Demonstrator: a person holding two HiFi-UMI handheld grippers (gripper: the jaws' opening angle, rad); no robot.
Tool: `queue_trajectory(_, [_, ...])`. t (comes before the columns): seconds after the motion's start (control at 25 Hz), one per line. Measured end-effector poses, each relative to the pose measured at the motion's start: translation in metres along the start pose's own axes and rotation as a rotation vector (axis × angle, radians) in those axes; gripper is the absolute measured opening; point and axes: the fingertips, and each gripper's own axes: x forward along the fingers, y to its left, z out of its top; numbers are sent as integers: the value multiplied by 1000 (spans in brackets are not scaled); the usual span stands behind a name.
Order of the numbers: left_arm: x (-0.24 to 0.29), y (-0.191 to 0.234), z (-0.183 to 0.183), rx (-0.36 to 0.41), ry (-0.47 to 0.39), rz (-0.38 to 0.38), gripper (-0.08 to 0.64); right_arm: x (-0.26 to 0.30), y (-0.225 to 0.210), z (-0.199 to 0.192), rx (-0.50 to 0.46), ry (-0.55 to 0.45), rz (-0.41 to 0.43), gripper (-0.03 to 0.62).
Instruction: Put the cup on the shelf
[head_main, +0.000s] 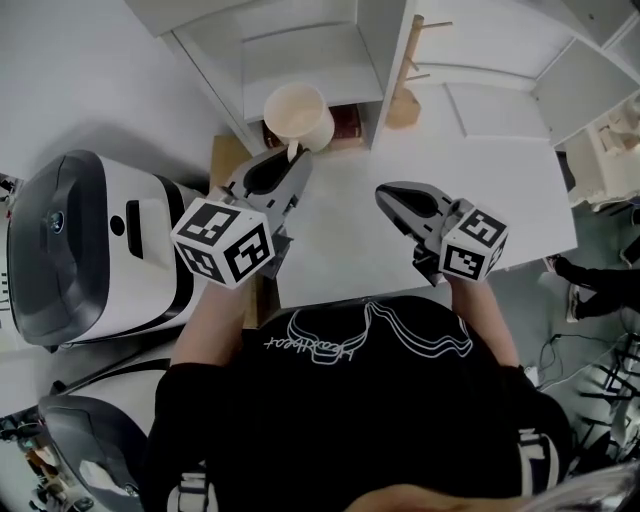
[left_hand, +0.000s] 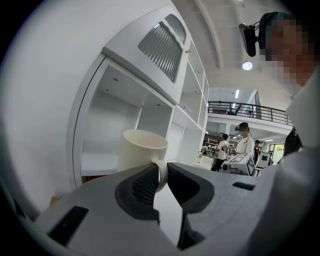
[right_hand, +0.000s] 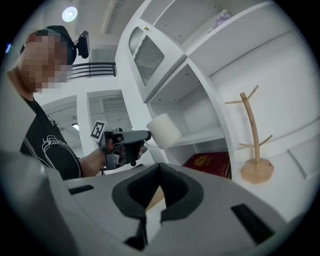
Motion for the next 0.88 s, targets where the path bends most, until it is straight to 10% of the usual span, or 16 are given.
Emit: queue_trajectory(0.88, [85, 70, 33, 26, 38, 96, 54, 2, -58, -13, 77, 35, -34, 6])
